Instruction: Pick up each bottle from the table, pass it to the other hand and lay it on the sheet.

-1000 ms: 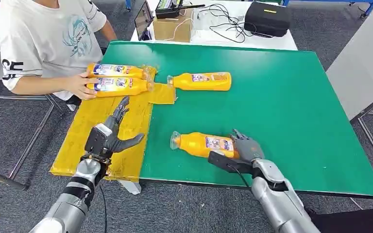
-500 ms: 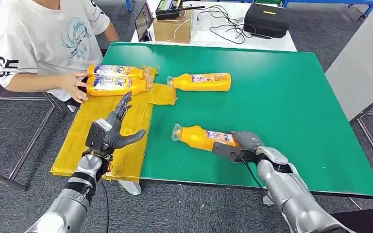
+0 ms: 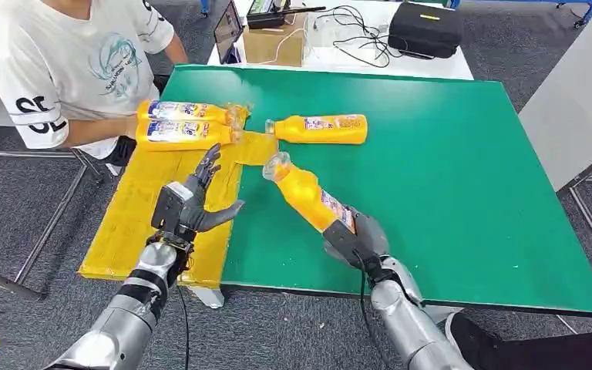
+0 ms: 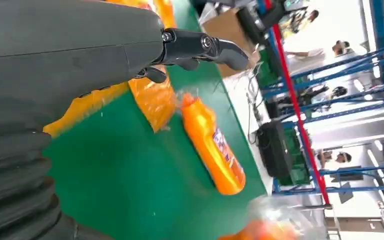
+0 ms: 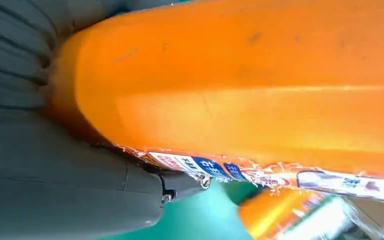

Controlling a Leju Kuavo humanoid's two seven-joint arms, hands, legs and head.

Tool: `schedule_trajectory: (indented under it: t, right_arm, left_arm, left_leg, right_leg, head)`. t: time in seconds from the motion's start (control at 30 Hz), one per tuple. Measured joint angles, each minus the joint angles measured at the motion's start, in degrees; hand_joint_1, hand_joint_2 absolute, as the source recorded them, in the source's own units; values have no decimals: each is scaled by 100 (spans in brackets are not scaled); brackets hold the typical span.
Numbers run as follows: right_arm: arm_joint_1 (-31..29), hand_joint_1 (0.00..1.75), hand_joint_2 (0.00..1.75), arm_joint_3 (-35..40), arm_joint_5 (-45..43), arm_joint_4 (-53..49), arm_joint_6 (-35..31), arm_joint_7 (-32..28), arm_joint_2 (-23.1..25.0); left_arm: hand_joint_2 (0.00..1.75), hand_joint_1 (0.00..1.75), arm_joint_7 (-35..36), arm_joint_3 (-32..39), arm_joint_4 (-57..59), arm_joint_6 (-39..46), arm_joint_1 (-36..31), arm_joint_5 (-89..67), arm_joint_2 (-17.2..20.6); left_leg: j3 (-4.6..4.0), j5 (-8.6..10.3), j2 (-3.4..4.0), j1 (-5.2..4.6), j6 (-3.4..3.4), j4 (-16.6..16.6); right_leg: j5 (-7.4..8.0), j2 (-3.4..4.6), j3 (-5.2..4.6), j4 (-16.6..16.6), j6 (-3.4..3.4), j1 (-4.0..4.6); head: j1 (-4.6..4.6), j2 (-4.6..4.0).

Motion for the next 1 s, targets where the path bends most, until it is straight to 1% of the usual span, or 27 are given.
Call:
schedule_trajectory:
  t: [0.07,0.17,0.3,0.53,0.73,1.0]
  right_arm:
    - [3,175,175,-15,-30,0,-177,-65,177]
    - [7,175,175,-20,-35,0,-238,-87,362]
    - [14,175,175,-20,-105,0,-247,-142,446]
    - [-43,175,175,-15,-376,4,-268,-310,686]
    - [-148,175,175,127,-360,94,-268,-310,904]
    - [-249,175,175,280,-363,269,-249,-308,1001]
  left_arm:
    - [175,0,74,-52,17,-46,-6,50,-68]
    - [175,0,107,-72,28,-79,-11,52,-133]
    - [175,0,157,-81,28,-105,-11,107,-157]
    - [175,0,708,-225,28,-752,19,717,-295]
    - [175,0,1003,-665,-269,-955,255,966,-483]
    - [175,0,1152,-984,-625,-1016,420,1183,-483]
  left_leg:
    - [-4,0,1,0,0,0]
    - [-14,-1,-2,-3,1,0]
    - [-20,-2,-5,-7,2,1]
    - [-21,-2,-5,-6,2,0]
    - [-24,-2,-6,-6,2,0]
    - [-28,-2,-6,-6,2,0]
  right_leg:
    - [0,0,-5,0,0,-1]
    - [-1,0,-12,-1,0,-4]
    - [-1,-2,-15,-2,1,-6]
    - [-1,-2,-16,-1,1,-5]
    - [-2,-2,-19,-2,1,-5]
    - [-2,-2,-21,-1,0,-5]
  head:
    - [0,2]
    - [0,0]
    - [0,0]
    - [0,2]
    - [0,0]
    - [-2,0]
